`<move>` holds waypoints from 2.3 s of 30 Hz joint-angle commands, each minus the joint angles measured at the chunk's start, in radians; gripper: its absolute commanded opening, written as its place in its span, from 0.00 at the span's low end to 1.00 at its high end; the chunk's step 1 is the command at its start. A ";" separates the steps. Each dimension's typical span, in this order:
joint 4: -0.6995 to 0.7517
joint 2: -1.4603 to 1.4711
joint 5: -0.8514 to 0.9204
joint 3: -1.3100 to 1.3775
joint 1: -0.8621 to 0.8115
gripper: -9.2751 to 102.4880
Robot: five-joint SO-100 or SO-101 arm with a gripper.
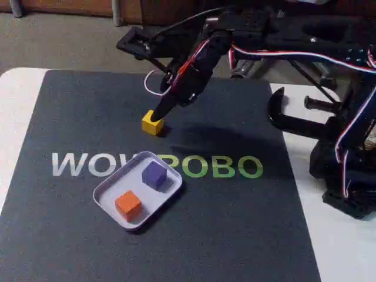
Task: Move blocks one by one until all three blocks are in the tray.
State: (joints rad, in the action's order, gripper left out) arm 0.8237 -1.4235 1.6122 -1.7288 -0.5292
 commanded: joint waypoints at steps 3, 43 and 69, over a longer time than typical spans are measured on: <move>-0.017 0.008 0.006 0.055 -0.006 0.22; -0.173 0.184 0.058 0.066 -0.020 0.19; -0.163 -0.155 -0.092 -0.052 0.176 0.13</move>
State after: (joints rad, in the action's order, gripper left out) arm 0.6627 -1.4772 1.5232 -1.7625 -0.3774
